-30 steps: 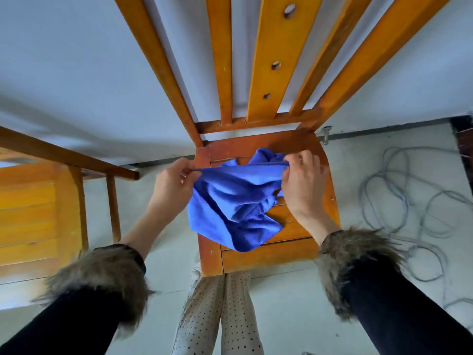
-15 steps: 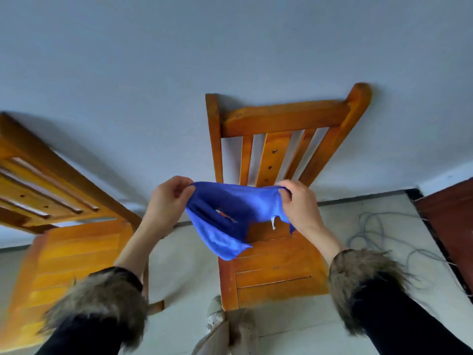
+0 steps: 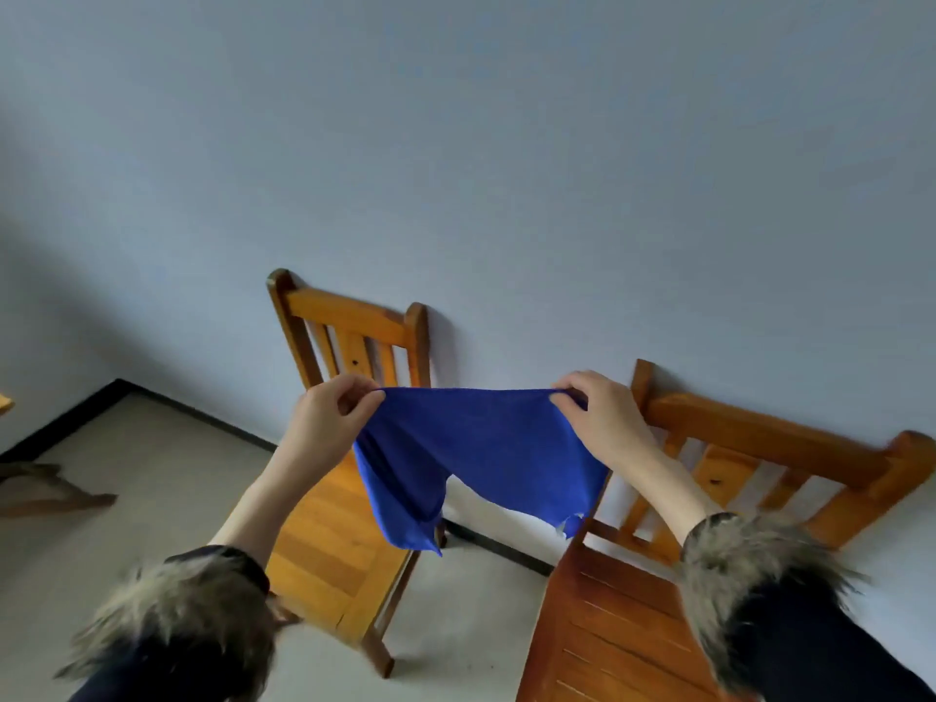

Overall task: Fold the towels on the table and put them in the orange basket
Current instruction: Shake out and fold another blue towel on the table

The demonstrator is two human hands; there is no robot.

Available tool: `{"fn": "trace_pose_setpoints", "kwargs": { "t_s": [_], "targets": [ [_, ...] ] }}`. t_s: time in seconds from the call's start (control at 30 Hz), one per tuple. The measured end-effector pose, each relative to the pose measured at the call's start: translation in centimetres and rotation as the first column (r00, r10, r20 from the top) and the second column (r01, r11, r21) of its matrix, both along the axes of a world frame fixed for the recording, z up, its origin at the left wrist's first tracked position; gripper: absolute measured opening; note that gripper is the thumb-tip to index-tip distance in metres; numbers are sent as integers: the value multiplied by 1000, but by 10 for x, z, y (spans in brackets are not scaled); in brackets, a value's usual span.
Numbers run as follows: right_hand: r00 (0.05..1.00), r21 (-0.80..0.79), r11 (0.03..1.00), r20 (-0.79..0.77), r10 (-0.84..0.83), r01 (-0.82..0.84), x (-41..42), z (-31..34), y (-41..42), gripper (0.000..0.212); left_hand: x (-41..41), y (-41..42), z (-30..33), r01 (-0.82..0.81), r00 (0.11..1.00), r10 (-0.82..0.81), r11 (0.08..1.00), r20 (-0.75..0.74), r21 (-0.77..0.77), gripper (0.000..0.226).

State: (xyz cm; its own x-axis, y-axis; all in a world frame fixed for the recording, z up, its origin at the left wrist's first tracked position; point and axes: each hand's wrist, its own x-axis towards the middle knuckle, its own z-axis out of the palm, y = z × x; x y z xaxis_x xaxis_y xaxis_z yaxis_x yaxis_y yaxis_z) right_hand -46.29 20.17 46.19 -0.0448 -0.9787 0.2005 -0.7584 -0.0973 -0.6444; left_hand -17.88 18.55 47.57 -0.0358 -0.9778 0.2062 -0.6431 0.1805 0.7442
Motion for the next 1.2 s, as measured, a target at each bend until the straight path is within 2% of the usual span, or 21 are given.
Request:
{"fn": "trace_pose_setpoints", "kwargs": {
  "t_s": [0.23,0.5,0.63,0.73,0.83,1.0,1.2],
  "targets": [
    [951,-110,946,11,310,-307,155,42,-27,10,147,57,30,-350,936,347,934,-56,-73,9],
    [830,-191,809,-80,553,-557,363,72,-43,13,324,123,43,-587,809,582,804,-78,-96,8],
    [792,-195,768,-132,596,-610,471,80,-50,16,414,151,48,-632,775,630,771,-50,-76,7],
    [771,-203,744,-139,622,-637,564,86,-46,16,493,169,56,-681,730,682,721,-40,-129,19],
    [731,-195,706,-118,672,-681,639,85,-49,15,558,179,61,-722,685,728,678,-7,-142,21],
    [673,-163,656,-84,735,-737,735,75,-74,13,637,170,54,-772,627,779,617,-26,-152,15],
    [602,-155,587,-72,795,-794,849,62,-123,12,727,142,34,-846,525,851,518,-25,-122,27]
  ]
}}
